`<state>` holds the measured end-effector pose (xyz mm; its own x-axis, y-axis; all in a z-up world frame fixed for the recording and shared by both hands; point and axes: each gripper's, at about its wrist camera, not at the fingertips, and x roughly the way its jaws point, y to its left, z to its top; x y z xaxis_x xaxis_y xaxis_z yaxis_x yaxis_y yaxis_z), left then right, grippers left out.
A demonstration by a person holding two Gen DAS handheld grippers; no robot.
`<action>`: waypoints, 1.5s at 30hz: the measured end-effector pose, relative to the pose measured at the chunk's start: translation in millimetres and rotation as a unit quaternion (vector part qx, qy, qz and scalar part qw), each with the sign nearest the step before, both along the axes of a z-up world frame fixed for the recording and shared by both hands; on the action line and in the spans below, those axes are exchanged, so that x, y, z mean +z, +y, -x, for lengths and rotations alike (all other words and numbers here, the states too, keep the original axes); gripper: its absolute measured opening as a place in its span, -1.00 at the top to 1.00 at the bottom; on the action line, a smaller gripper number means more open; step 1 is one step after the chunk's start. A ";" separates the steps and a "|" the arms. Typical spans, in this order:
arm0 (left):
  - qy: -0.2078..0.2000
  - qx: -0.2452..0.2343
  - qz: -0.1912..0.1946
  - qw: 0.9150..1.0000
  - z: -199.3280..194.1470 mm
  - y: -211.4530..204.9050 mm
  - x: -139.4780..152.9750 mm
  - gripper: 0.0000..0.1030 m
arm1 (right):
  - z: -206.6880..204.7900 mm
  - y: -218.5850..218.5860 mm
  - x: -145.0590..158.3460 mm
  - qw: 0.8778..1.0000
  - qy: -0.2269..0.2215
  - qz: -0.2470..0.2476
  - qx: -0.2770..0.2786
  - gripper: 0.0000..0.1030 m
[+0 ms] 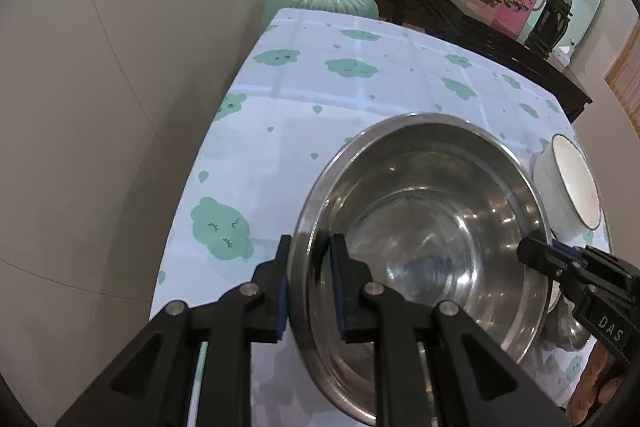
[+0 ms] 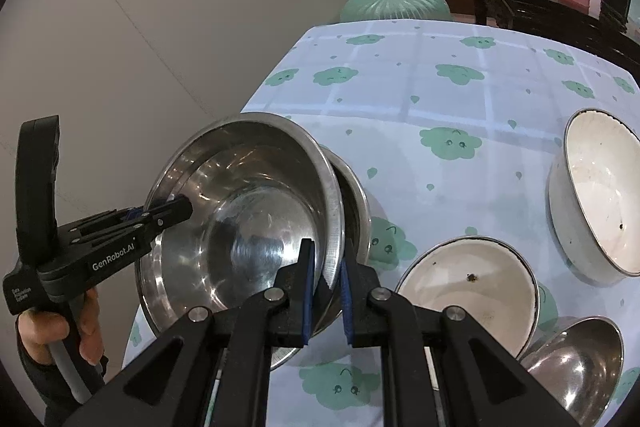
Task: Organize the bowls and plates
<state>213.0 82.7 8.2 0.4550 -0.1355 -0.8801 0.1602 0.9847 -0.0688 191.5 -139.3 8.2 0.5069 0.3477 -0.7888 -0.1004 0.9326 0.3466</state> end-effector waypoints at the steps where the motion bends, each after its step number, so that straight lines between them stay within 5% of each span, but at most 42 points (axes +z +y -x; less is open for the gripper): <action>1: -0.001 0.000 -0.005 1.000 -0.1 -1.6 -1.0 0.70 | -1.2 -0.2 -2.4 1.000 0.001 -0.001 -0.002 0.74; 45: 0.034 0.017 0.003 0.999 -16.3 -2.8 -34.3 0.64 | -24.9 38.2 -13.4 0.984 -0.028 0.171 -0.026 0.68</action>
